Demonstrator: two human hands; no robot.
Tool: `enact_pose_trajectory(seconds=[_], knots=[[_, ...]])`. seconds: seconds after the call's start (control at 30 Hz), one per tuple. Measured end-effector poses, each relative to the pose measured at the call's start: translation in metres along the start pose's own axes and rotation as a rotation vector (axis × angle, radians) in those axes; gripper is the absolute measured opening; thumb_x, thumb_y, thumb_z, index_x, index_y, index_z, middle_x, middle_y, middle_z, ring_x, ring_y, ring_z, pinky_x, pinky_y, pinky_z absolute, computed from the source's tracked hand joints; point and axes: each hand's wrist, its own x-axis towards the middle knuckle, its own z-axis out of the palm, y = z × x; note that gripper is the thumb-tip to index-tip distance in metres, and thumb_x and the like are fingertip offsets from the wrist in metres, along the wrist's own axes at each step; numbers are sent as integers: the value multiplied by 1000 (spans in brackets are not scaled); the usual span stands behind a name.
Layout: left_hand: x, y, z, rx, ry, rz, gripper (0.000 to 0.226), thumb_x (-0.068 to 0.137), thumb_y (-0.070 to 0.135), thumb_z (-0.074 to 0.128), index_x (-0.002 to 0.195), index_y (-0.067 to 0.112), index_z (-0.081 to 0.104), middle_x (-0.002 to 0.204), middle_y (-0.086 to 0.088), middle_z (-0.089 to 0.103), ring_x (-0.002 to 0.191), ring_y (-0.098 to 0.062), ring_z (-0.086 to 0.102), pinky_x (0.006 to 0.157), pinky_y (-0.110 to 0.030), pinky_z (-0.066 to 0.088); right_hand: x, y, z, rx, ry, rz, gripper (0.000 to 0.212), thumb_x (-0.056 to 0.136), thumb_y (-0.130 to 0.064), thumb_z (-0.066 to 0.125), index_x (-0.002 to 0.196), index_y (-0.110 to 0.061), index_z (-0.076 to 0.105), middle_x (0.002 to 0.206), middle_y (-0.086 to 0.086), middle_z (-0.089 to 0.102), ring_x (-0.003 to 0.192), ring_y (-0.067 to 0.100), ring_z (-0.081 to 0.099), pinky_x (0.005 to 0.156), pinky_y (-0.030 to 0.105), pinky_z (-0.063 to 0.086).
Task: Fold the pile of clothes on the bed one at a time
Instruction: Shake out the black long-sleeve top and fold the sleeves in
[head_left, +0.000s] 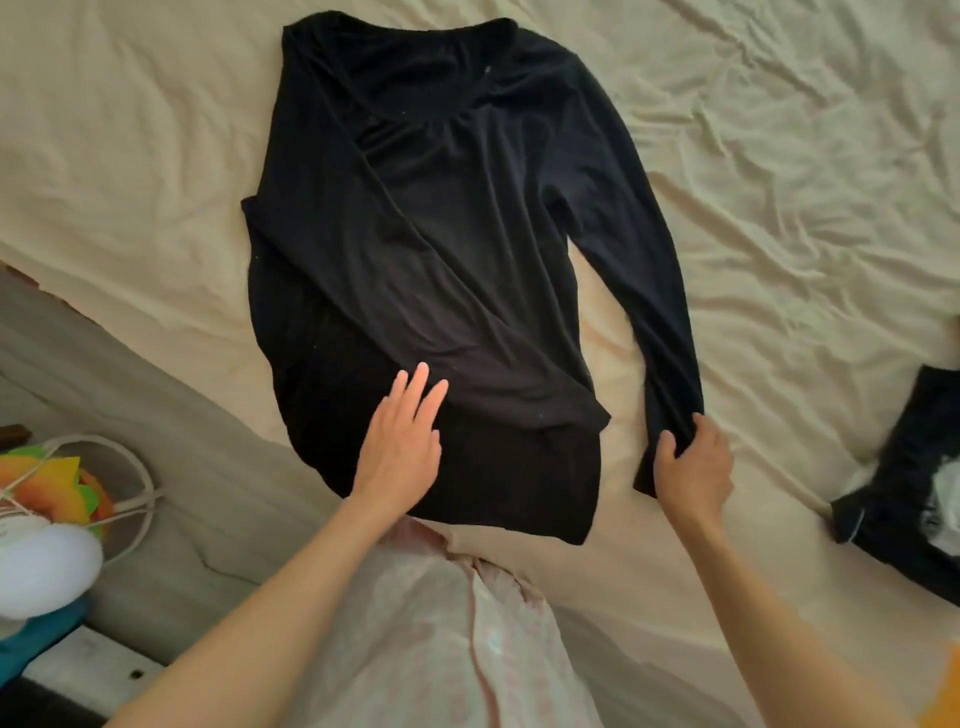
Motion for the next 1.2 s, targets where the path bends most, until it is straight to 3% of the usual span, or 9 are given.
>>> enact_pose_trajectory(seconds=[0.13, 0.33, 0.47, 0.57, 0.7, 0.77, 0.9, 1.03, 1.2], knots=[[8, 48, 25, 221, -159, 181, 67, 98, 26, 40, 150, 25, -3, 157, -3, -15, 144, -25, -13, 117, -43, 1, 33, 30, -6, 305, -223, 326, 60, 91, -32, 60, 140, -7, 35, 137, 13, 47, 122, 33, 47, 96, 44, 43], [11, 87, 30, 300, -295, 142, 57, 99, 29, 39, 150, 25, 13, 159, -3, -1, 145, -26, -8, 114, -52, -1, 52, 45, -19, 325, -385, 165, 15, 91, -18, 57, 102, -11, 64, 93, 8, 64, 86, 28, 59, 67, 33, 46], [14, 122, 15, -463, -266, -11, 37, 98, 37, 40, 133, 28, 46, 136, 11, 46, 134, -11, 35, 105, -25, 30, 25, 20, -44, 627, -294, -74, 14, 90, -17, 59, 84, -30, 60, 86, -3, 66, 82, 16, 66, 63, 29, 55], [18, 152, 5, -1198, -518, -259, 47, 95, 48, 42, 138, 31, 36, 134, 9, 48, 128, -11, 42, 104, -30, 35, -9, 3, -43, 549, -670, -323, 29, 94, -8, 53, 115, -25, 62, 102, -10, 64, 91, 6, 63, 66, 16, 53], [31, 163, 4, -984, -382, -356, 56, 88, 30, 63, 137, 26, 37, 109, 6, 60, 105, -11, 56, 90, -27, 45, -19, 5, -34, 427, -813, -372, 30, 96, -9, 45, 109, -25, 67, 94, -16, 66, 93, 1, 62, 83, 15, 46], [37, 163, 3, -869, -327, -331, 39, 91, 16, 59, 128, 21, 49, 97, 4, 61, 90, -7, 58, 71, -16, 45, -15, 7, -33, 525, -724, -228, 28, 96, -9, 44, 91, -25, 67, 80, -11, 70, 82, 7, 66, 73, 17, 49], [38, 160, -12, -795, -291, -322, 30, 96, 11, 42, 102, 26, 68, 86, 10, 60, 79, -2, 53, 68, -15, 44, 4, 7, -28, 743, -538, 145, 22, 98, -17, 42, 95, -16, 64, 83, 1, 68, 77, 16, 65, 64, 23, 51], [24, 122, -67, -1407, -104, -400, 48, 89, 0, 37, 71, 22, 75, 81, 5, 69, 86, -11, 61, 70, -21, 50, 17, -15, -29, 830, -543, 185, 19, 97, -19, 45, 89, -19, 62, 87, 4, 67, 81, 19, 65, 67, 26, 51], [-8, 21, -92, -1290, 256, -875, 27, 92, 7, 39, 105, 15, 61, 114, -11, 59, 102, -26, 57, 74, -34, 49, 13, -62, -20, 798, -642, 132, 21, 97, -14, 45, 88, -18, 63, 82, 3, 69, 73, 14, 65, 66, 23, 54]])
